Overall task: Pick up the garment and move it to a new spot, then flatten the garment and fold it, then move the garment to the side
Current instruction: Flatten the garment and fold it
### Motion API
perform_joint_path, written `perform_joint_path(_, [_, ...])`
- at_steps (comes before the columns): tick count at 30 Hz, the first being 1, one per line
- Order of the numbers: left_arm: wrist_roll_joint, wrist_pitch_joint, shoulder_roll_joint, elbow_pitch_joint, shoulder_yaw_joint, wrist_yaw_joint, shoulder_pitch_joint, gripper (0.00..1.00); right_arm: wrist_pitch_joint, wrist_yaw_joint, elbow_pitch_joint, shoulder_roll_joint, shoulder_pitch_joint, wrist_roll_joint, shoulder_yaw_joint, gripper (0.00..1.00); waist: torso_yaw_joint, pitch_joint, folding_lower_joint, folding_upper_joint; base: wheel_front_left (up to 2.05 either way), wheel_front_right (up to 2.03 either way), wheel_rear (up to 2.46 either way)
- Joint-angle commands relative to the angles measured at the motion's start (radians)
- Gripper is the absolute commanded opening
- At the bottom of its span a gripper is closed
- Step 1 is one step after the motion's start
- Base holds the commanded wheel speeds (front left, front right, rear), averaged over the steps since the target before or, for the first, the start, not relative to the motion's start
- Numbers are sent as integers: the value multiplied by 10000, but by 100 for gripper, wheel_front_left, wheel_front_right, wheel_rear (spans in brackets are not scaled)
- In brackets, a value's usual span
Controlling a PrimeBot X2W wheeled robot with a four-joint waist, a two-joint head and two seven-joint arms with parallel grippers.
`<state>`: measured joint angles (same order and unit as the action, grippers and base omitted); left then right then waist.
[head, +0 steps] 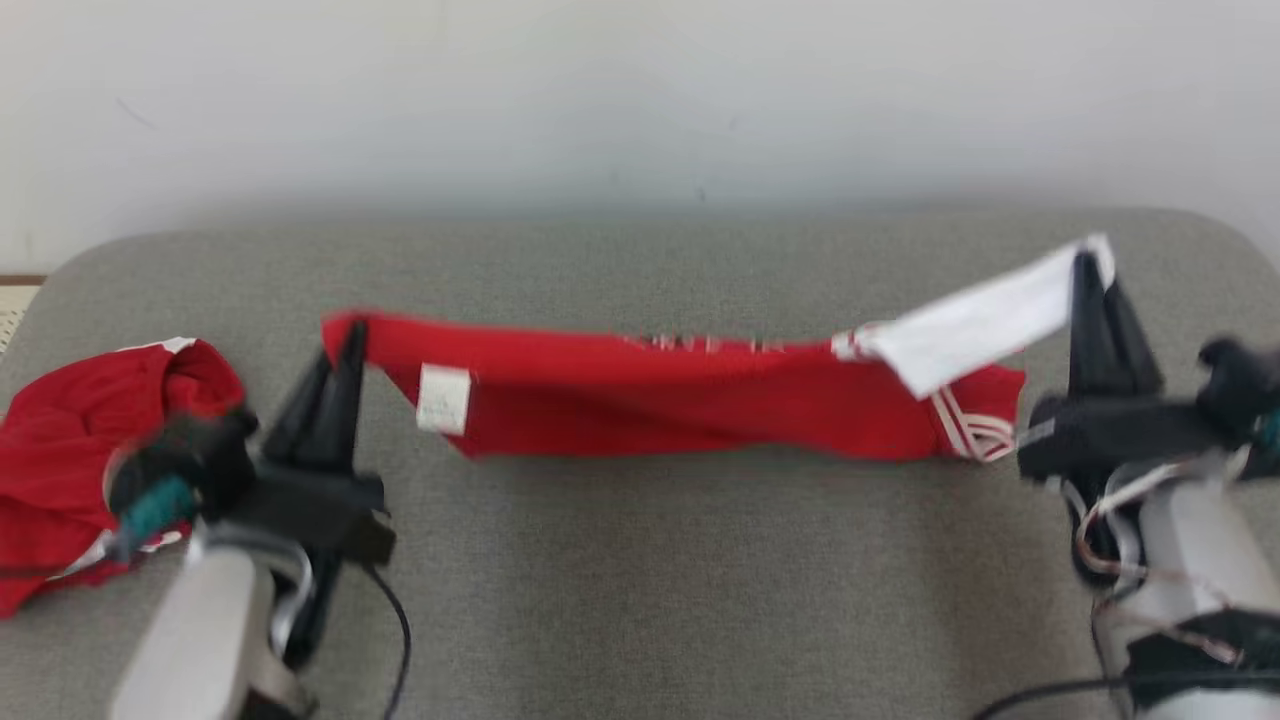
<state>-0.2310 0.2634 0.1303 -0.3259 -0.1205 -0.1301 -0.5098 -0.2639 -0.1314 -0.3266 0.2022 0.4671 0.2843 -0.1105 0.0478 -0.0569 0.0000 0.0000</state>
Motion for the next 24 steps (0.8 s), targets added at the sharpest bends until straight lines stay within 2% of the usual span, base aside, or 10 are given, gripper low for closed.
perform_joint_path(1, [145, 18, 264, -84, -151, 10, -719, 0, 0, 13, 51, 213, 602, 106, -164, 0, -125, 292, 0, 0, 0, 0, 0])
perform_joint_path(5, [225, 18, 892, -669, -645, 5, -2590, 0, 1, 12, -185, 737, 2326, -44, -823, 0, -136, 390, 0, 0, 0, 0, 0])
perform_joint_path(12, [448, 18, 1454, -1687, -1300, 1, -5207, 0, 0, 12, -1242, 1253, 5106, -26, -2004, 0, -37, 75, 0, 0, 0, 0, 0])
perform_joint_path(20, [1034, 18, 1686, -2661, -1978, 28, -7252, 0, 0, 12, -2133, 1692, 7655, -497, -2943, 0, -29, -1514, 0, 0, 0, 0, 0])
perform_joint_path(24, [1604, 18, 1672, -3134, -2317, 107, -8533, 0, 1, 12, -2825, 1939, 9223, -657, -2929, 0, -56, -2766, 0, 0, 0, 0, 0])
